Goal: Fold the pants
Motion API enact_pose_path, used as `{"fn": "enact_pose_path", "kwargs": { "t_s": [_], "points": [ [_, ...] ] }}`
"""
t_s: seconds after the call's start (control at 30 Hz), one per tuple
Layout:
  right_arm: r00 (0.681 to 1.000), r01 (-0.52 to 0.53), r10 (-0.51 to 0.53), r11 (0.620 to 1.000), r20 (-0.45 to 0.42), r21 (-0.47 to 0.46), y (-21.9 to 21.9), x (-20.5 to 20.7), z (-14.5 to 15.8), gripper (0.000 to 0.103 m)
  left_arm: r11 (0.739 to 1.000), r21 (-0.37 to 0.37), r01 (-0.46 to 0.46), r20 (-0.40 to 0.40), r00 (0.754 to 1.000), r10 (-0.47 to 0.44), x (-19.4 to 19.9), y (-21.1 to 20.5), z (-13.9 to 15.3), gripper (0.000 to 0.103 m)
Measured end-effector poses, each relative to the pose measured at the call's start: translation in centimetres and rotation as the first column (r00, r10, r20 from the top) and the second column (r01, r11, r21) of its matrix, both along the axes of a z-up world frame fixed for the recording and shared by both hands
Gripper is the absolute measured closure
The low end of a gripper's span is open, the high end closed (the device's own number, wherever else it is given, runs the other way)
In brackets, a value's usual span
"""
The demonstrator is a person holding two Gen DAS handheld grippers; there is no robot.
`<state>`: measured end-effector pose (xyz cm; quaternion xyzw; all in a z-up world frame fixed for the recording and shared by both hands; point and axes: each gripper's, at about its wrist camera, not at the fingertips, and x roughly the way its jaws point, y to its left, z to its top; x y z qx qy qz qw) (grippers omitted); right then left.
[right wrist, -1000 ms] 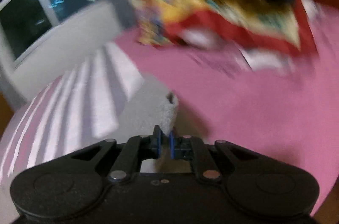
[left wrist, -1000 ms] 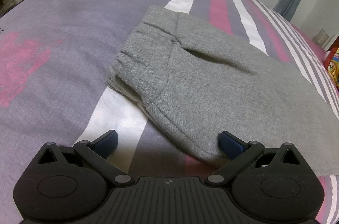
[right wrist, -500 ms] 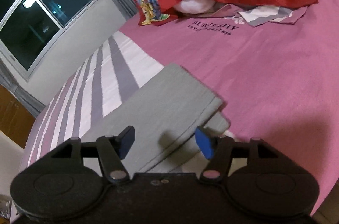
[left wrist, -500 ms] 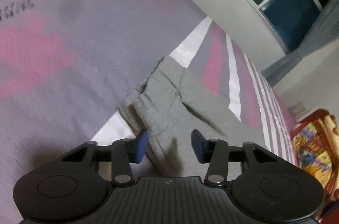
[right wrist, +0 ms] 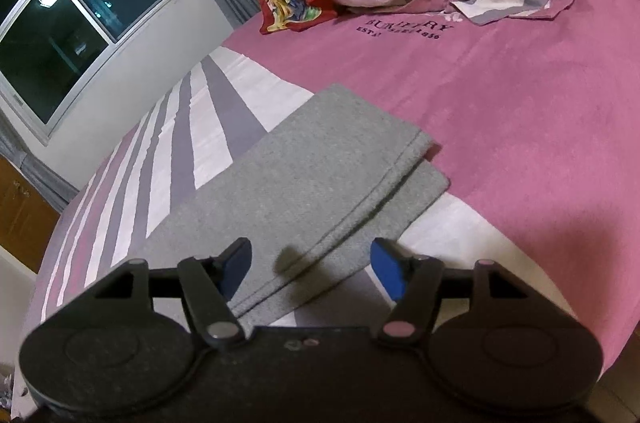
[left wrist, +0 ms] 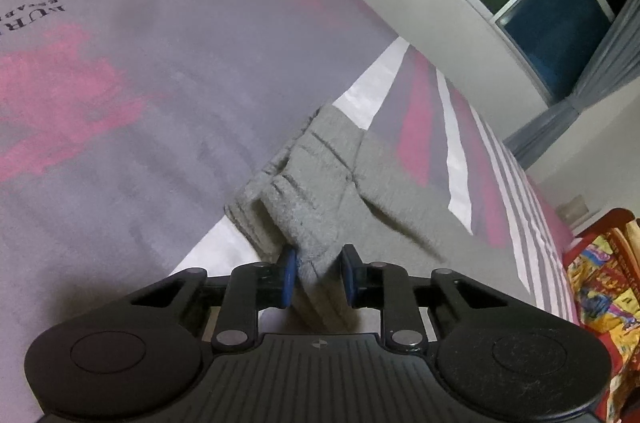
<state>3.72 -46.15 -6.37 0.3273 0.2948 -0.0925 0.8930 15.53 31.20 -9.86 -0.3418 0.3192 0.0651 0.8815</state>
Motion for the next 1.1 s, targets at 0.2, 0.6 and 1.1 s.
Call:
{"fn": "enact_pose_path", "kwargs": {
  "t_s": [0.2, 0.6, 1.1],
  "points": [
    [1.000, -0.004, 0.004, 1.000, -0.004, -0.016, 0.3, 0.2, -0.4, 0.035, 0.999, 0.029, 0.014, -0.009, 1.000, -0.014, 0.1, 0.0, 0.0, 0.080],
    [1.000, -0.001, 0.001, 1.000, -0.016, -0.006, 0.1, 0.6, -0.5, 0.031, 0.979, 0.181, 0.098, -0.089, 0.993, -0.083, 4.8, 0.2, 0.7, 0.082],
    [0.984, -0.175, 0.167, 0.968, 0.058, 0.182, 2.2, 0.7, -0.3, 0.038, 0.995, 0.080, 0.067, -0.046, 0.997, -0.064, 2.9, 1.1, -0.2, 0.082]
  ]
}}
